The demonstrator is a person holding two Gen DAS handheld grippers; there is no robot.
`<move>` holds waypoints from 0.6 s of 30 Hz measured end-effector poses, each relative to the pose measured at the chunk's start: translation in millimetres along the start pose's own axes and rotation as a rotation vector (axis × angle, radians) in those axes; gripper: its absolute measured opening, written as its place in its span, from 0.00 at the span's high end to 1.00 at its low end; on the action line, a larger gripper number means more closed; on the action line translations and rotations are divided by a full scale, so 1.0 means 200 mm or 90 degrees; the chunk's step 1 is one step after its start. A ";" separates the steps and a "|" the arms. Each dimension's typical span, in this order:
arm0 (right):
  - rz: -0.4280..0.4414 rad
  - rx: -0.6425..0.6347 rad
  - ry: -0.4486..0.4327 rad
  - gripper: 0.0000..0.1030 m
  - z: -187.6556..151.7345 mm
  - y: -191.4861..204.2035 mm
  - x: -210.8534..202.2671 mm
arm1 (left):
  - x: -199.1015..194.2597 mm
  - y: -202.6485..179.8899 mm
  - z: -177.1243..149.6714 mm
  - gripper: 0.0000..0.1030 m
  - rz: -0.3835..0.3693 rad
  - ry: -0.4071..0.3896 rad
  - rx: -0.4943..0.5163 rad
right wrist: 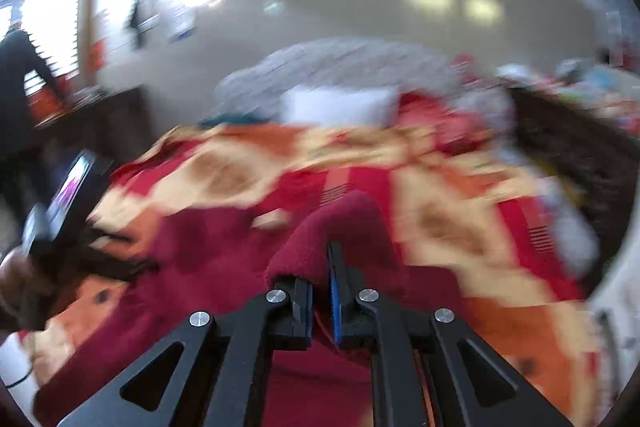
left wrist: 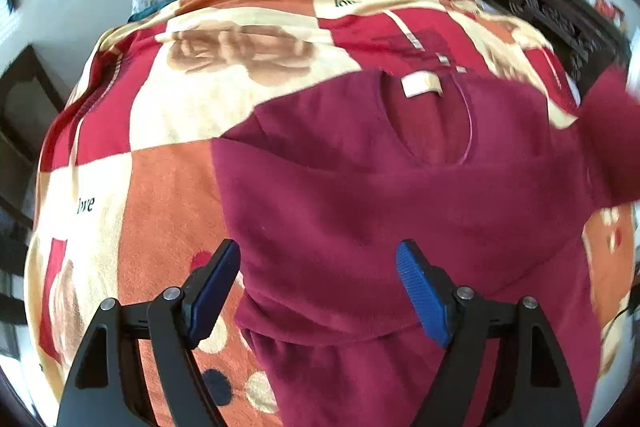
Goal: Fold small clothes
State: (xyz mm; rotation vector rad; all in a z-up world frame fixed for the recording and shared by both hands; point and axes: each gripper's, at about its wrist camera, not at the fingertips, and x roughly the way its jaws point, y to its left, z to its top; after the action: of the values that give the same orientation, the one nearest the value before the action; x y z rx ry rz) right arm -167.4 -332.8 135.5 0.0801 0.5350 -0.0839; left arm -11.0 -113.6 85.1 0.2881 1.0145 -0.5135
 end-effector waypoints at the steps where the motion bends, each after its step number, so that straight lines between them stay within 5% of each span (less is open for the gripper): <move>1: 0.025 -0.002 0.019 0.78 -0.03 0.08 0.10 | 0.00 0.01 0.00 0.22 -0.007 0.002 -0.013; 2: 0.041 -0.005 0.042 0.57 -0.05 0.14 0.19 | 0.01 0.03 0.01 0.22 -0.019 0.007 -0.031; 3: 0.053 -0.006 0.065 0.50 -0.08 0.18 0.27 | 0.03 0.04 0.01 0.22 -0.027 0.012 -0.041; 7: 0.084 0.053 0.107 0.48 -0.19 0.12 0.33 | 0.07 0.00 -0.02 0.22 -0.047 0.029 -0.036; 9: 0.080 0.077 0.101 0.40 -0.21 0.05 0.26 | 0.10 -0.05 -0.03 0.22 -0.056 0.033 -0.015; 11: 0.084 0.109 0.088 0.21 -0.23 -0.04 0.18 | 0.11 -0.09 -0.02 0.22 -0.068 0.035 -0.009; 18: 0.095 0.067 0.091 0.19 -0.18 0.12 0.20 | 0.10 -0.14 -0.02 0.22 -0.075 0.033 -0.011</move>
State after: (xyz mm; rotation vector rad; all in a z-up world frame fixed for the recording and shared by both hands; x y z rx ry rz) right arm -148.6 -308.0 84.1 0.2295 0.6660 0.0391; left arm -19.9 -140.1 65.3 0.2287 1.0903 -0.6060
